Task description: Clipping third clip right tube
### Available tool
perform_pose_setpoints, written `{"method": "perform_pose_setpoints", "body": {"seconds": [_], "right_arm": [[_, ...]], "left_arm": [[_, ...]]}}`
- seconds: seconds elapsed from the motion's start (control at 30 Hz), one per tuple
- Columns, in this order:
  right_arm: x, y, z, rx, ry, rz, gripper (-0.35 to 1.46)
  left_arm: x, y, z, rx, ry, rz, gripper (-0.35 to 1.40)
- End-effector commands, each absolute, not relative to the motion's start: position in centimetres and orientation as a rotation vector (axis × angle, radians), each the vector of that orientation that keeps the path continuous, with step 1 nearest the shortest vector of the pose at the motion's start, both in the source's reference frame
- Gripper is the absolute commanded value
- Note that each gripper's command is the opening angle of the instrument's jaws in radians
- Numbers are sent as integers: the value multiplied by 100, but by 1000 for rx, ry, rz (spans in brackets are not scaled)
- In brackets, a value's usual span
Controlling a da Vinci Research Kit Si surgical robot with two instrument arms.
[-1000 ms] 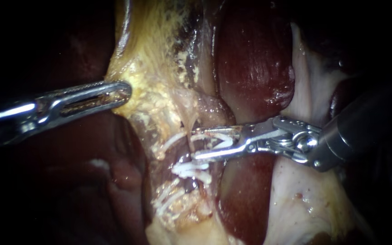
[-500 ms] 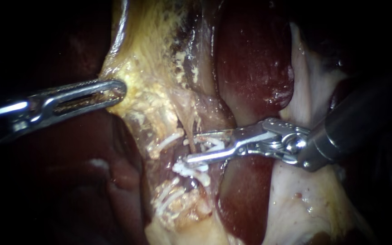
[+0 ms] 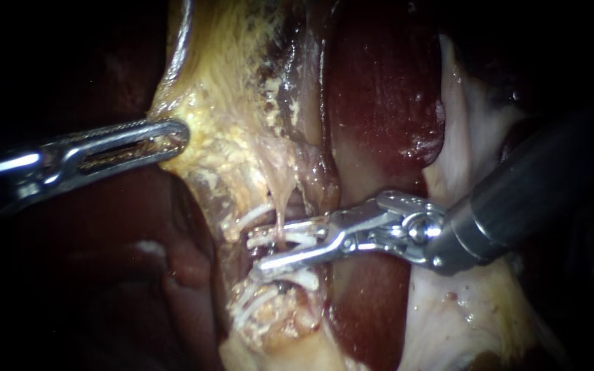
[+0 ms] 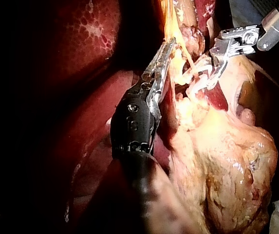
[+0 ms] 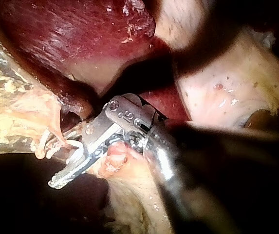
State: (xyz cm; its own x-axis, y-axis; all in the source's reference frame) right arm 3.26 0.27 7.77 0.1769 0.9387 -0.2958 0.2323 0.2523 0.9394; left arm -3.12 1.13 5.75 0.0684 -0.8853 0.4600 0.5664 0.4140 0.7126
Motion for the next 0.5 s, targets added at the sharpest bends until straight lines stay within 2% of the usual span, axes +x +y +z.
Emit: {"method": "perform_pose_setpoints", "body": {"seconds": [0.03,0.27,0.5], "right_arm": [[327,29,776,1237,1325,747,44],[323,52,761,1260,1382,791,42],[321,65,760,1248,1371,855,35]], "left_arm": [[-313,112,575,391,-1002,-1136,-35],[-313,112,576,391,-1002,-1136,-35],[-314,112,576,391,-1003,-1136,-35]]}}
